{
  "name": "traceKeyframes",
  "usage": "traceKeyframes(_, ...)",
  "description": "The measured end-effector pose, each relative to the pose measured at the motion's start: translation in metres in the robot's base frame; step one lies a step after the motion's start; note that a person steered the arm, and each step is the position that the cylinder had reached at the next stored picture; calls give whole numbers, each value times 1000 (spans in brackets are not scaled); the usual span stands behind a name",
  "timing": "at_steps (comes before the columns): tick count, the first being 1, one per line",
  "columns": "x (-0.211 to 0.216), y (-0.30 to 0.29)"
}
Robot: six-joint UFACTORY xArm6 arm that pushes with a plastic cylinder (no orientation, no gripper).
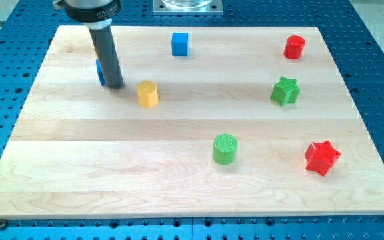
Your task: Place the heart in between the blue blocks
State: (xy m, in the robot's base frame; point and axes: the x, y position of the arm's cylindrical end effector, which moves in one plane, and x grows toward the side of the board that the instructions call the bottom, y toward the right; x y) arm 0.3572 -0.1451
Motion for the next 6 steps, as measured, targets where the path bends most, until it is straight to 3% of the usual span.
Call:
traceKeyframes(2, -32, -58)
traceKeyframes(5, -109, -29)
traceKeyframes(6, -64, -30)
